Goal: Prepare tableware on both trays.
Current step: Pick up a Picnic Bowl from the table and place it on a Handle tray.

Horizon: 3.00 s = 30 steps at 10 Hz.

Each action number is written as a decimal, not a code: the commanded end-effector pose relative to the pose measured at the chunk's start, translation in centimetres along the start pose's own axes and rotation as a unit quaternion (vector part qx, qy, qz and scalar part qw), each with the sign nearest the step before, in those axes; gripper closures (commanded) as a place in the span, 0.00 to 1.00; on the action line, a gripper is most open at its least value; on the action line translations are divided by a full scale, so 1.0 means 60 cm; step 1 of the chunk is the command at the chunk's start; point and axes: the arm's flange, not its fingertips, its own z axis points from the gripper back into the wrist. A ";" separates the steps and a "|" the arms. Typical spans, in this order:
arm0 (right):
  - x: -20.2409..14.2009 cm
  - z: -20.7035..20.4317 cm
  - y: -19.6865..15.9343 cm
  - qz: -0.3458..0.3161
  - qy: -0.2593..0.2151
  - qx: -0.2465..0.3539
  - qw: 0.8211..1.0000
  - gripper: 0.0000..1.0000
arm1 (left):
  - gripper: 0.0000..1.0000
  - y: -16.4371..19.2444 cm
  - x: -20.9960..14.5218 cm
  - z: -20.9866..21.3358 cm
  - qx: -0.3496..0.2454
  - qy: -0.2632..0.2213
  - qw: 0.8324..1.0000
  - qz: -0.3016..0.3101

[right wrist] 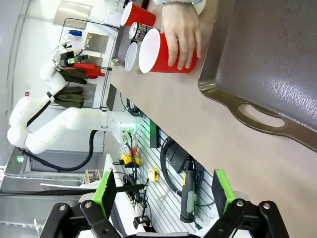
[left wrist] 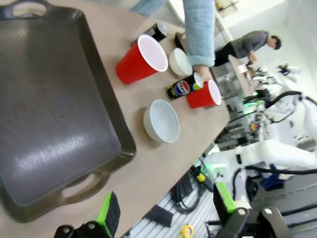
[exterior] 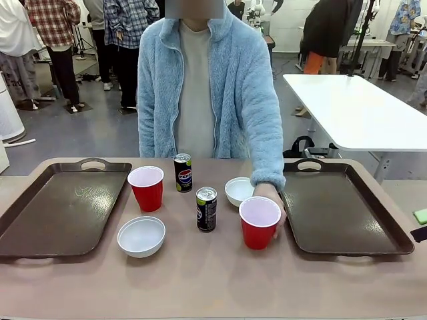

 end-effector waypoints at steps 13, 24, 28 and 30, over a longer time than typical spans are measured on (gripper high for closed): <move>-0.002 0.001 -0.001 0.001 -0.005 0.009 1.000 0.00 | 0.00 -0.237 -0.047 -0.476 0.402 0.183 0.887 -0.135; -0.002 0.001 -0.001 0.001 -0.005 0.009 1.000 0.00 | 0.00 -0.254 0.012 -0.523 0.404 0.214 0.881 -0.118; -0.002 0.001 -0.001 0.001 -0.005 0.009 1.000 0.00 | 0.00 -0.249 0.067 -0.579 0.425 0.209 0.876 -0.096; -0.002 0.001 -0.001 0.001 -0.005 0.009 1.000 0.00 | 0.00 -0.238 0.089 -0.604 0.431 0.205 0.875 -0.083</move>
